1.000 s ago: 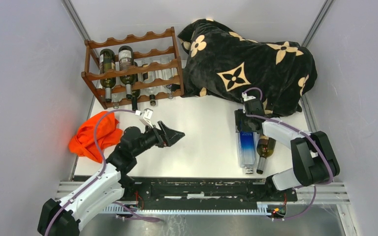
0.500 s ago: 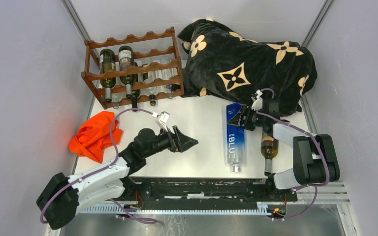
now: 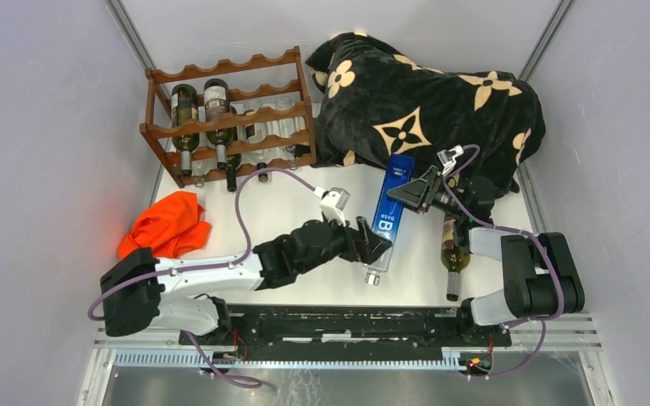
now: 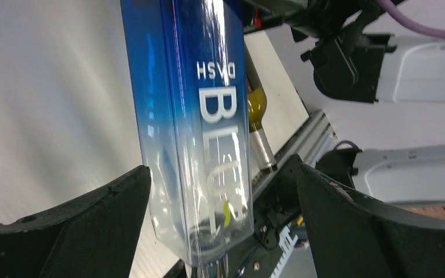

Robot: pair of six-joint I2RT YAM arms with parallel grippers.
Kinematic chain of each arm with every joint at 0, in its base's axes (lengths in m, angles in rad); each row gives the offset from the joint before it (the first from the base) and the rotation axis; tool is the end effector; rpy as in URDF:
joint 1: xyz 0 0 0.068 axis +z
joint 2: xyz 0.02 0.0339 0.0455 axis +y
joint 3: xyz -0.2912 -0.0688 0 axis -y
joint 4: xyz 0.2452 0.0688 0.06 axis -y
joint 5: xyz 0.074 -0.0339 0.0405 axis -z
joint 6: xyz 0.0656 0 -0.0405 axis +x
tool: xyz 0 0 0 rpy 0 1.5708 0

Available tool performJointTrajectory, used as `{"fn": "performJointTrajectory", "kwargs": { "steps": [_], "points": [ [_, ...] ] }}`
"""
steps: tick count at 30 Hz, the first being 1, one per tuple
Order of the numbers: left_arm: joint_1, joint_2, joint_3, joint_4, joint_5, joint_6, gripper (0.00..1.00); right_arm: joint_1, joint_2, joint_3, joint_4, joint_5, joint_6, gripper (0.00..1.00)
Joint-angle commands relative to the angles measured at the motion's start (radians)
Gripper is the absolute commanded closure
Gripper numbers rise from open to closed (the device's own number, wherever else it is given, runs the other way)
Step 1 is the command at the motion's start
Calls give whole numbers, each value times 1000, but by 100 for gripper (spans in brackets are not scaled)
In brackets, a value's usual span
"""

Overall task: Put the wine bottle on the wine rack
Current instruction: Pick up the wine bottle from the center of the board.

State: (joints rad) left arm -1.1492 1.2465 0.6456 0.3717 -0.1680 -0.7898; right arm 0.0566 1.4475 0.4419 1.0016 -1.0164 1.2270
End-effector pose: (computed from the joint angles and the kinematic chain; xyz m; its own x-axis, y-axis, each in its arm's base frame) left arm 0.1321 -0.2678 0.2689 -0.6570 -0.2461 -0.7126 0.5204 0.5359 -0.6649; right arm 0.2711 0.0712 0.2271 -0.8286 0.4495 -0.3339 -0.2924 0.1612 0.9426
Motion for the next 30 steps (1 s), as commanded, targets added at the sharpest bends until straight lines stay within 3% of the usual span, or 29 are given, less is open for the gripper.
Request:
{"fn": "performJointTrajectory", "kwargs": {
  "steps": [1,9,22,23,24,25,27,29,30],
  "points": [
    [-50,69,147,-184,-219,78,0,-11,-33,-6,246,-53,115,100],
    [-125,245,404,-600,-422,-73,0,-39,-13,-32,313,-47,166,100],
    [-216,508,678,-877,-565,-168,3,-44,-22,-45,241,-34,122,100],
    [-216,517,685,-901,-581,-173,6,-44,-26,-44,224,-34,106,100],
    [-216,522,694,-918,-595,-175,16,-45,-31,-43,196,-32,83,100],
    [-217,526,701,-939,-606,-178,33,-46,-35,-42,166,-31,58,100],
    [-216,526,709,-943,-609,-159,58,-44,-39,-38,128,-31,25,98],
    [-216,523,715,-938,-599,-126,94,-45,-38,-35,113,-40,9,82],
    [-217,519,714,-935,-598,-116,97,-44,-35,-31,116,-51,3,67]
  ]
}}
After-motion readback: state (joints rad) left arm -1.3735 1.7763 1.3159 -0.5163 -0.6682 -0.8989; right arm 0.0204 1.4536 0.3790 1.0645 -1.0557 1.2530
